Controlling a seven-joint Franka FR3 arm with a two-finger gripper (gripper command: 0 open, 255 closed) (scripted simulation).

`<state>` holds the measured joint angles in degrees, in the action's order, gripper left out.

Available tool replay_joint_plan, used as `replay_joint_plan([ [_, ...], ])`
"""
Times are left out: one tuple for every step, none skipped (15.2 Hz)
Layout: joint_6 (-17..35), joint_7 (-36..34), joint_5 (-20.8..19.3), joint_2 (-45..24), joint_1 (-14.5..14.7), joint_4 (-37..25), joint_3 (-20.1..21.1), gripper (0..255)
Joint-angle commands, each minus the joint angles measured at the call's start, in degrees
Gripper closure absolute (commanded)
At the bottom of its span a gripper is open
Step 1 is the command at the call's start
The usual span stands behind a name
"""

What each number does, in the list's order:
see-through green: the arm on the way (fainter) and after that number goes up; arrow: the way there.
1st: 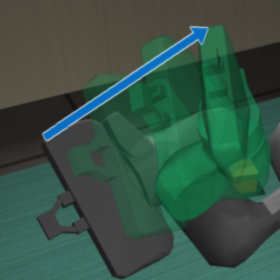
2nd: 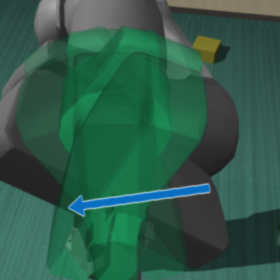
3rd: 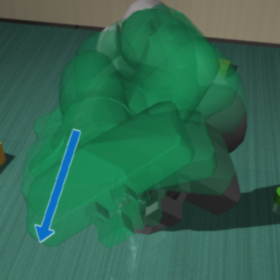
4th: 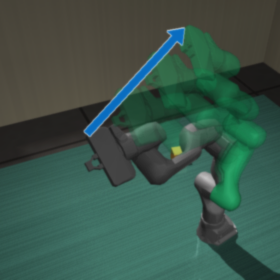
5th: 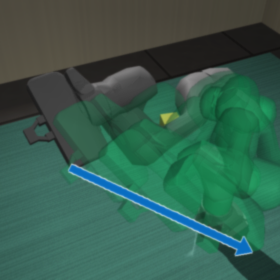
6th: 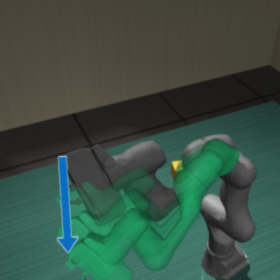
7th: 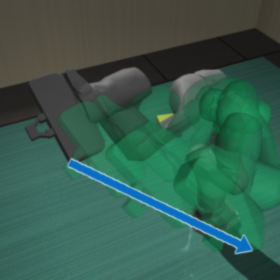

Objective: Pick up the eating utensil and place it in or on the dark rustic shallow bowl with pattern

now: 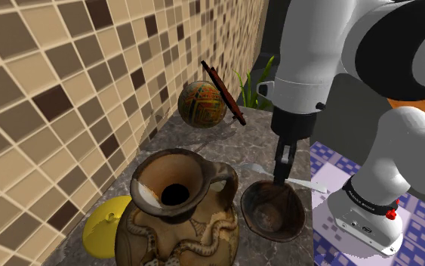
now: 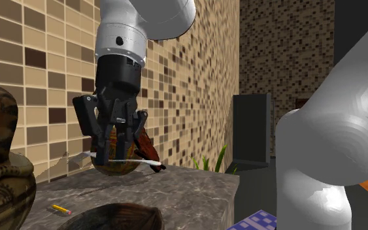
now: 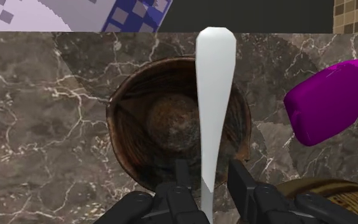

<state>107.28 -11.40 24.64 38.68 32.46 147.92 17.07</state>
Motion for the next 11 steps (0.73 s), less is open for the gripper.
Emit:
replay_joint_plan([
  [1.4, -0.8, 0.9, -0.4, 0.6, 0.7, 1.1, 255],
  [2.2, -0.6, 1.1, -0.6, 0.6, 1.3, 1.3, 255],
  [3.1, -0.4, 1.3, -0.8, 0.7, 1.9, 1.5, 255],
  [3.9, -0.2, 1.5, -1.1, 0.7, 2.5, 1.7, 255],
  [4.7, 0.0, 1.7, -1.4, 0.8, 3.1, 1.9, 255],
  [5.6, 0.2, 2.0, -1.7, 0.9, 3.7, 2.0, 255],
  [6.5, 0.4, 2.2, -2.0, 0.9, 4.3, 2.2, 255],
  [7.3, 0.6, 2.4, -2.3, 1.0, 4.8, 2.4, 255],
  [8.2, 0.7, 2.6, -2.7, 1.0, 5.4, 2.6, 255],
  [8.9, 0.9, 2.8, -3.0, 1.1, 5.8, 2.8, 255],
  [8.9, 0.9, 2.8, -3.0, 1.1, 5.8, 2.8, 255],
])
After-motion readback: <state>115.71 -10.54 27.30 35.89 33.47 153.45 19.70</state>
